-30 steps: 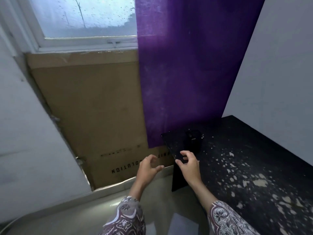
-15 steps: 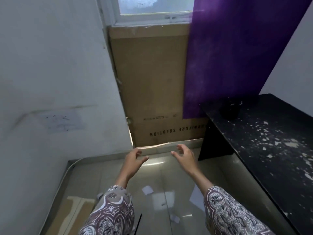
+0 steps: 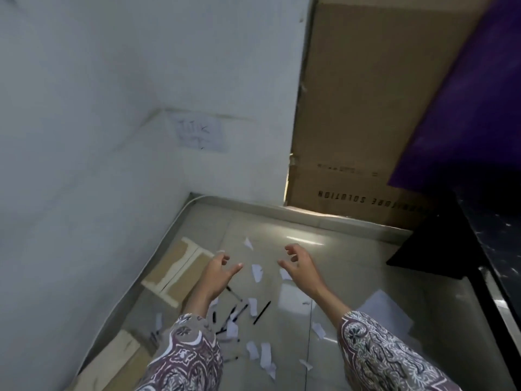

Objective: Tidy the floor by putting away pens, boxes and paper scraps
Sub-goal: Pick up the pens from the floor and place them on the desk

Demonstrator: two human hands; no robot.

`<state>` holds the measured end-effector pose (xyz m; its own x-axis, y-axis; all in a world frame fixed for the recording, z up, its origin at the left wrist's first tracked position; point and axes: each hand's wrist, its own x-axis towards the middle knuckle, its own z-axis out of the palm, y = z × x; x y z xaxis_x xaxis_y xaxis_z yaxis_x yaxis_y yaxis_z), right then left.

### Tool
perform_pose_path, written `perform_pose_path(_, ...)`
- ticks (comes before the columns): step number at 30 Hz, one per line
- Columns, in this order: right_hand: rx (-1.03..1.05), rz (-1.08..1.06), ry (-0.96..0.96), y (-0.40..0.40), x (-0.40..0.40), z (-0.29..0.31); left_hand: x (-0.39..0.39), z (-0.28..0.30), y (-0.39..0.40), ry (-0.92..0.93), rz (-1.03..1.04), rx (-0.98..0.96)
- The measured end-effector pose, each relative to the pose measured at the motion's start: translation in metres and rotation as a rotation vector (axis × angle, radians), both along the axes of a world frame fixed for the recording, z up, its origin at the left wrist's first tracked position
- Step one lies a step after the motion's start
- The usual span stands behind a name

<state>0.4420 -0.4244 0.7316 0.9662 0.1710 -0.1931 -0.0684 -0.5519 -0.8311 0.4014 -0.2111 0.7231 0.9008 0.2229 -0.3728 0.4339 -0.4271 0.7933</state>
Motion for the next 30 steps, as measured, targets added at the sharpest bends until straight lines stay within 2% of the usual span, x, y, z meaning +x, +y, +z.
perform_pose_path(7,-0.103,0.23,0.052,0.062,-0.04,-0.05,-0.076,-0.045,0.047,0.09,0.157,0.018)
perform_pose_path(17,-0.132,0.388,0.218,0.168,-0.095,-0.137,-0.156,-0.126,0.144,0.21,0.333,-0.036)
perform_pose_path(22,-0.174,0.454,0.204,0.233,-0.102,-0.213,-0.164,-0.205,0.19,0.213,0.363,-0.05)
perform_pose_path(30,-0.162,0.569,0.175,0.304,-0.106,-0.398,-0.168,-0.388,0.228,0.159,0.467,-0.102)
